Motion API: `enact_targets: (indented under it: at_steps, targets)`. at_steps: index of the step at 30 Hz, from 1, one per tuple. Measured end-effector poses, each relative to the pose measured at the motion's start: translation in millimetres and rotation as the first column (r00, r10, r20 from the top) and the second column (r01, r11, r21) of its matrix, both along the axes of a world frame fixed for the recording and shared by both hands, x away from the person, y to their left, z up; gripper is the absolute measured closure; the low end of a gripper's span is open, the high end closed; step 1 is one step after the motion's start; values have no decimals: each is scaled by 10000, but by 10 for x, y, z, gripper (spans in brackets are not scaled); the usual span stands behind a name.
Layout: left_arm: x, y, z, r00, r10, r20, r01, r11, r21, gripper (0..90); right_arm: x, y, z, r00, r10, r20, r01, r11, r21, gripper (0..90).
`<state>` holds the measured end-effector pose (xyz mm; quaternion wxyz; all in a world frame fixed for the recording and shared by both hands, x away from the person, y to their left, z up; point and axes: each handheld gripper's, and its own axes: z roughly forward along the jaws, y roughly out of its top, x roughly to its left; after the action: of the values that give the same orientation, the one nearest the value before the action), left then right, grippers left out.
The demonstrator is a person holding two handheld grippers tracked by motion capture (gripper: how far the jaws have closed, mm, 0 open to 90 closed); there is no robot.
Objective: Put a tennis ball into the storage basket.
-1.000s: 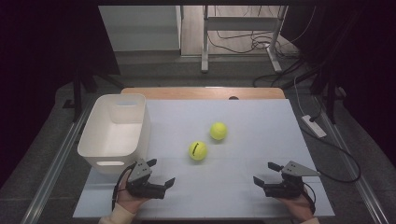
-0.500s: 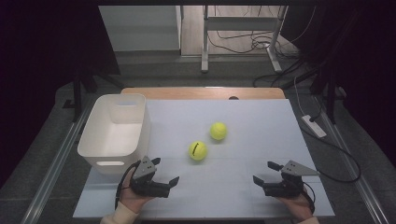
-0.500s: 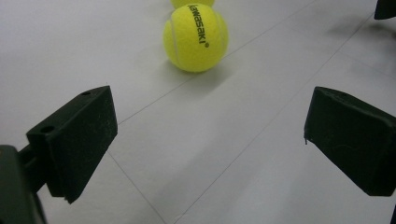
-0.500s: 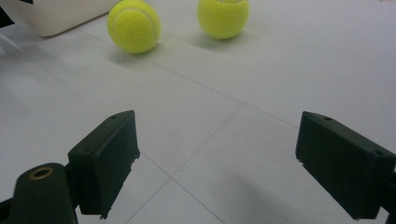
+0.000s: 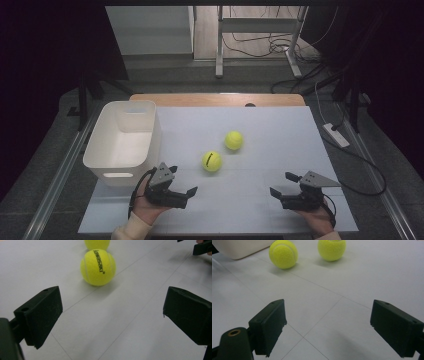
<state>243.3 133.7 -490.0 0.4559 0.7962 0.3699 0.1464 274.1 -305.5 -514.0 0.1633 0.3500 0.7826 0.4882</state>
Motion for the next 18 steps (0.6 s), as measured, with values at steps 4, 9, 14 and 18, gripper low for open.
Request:
enact_targets:
  at_steps: [4, 9, 14, 18]
  targets:
    - [37, -27, 46, 10000, -42, -6, 42, 10000, -19, 31, -8, -8, 0, 10000, -3, 7, 3, 10000, 38, 130]
    - [68, -77, 83, 9999, -118, -48, 118, 9999, 5, 29, -16, -19, 4, 10000, -59, 7, 59, 10000, 30, 130]
    - [119, -148, 133, 9997, -240, -8, 240, 9997, 56, 27, -21, -26, 1, 10000, -54, 17, 54, 10000, 28, 130]
    - [160, -215, 189, 9992, -382, 74, 381, 9993, 60, 27, -19, -28, 0, 10000, -99, 10, 99, 10000, 11, 130]
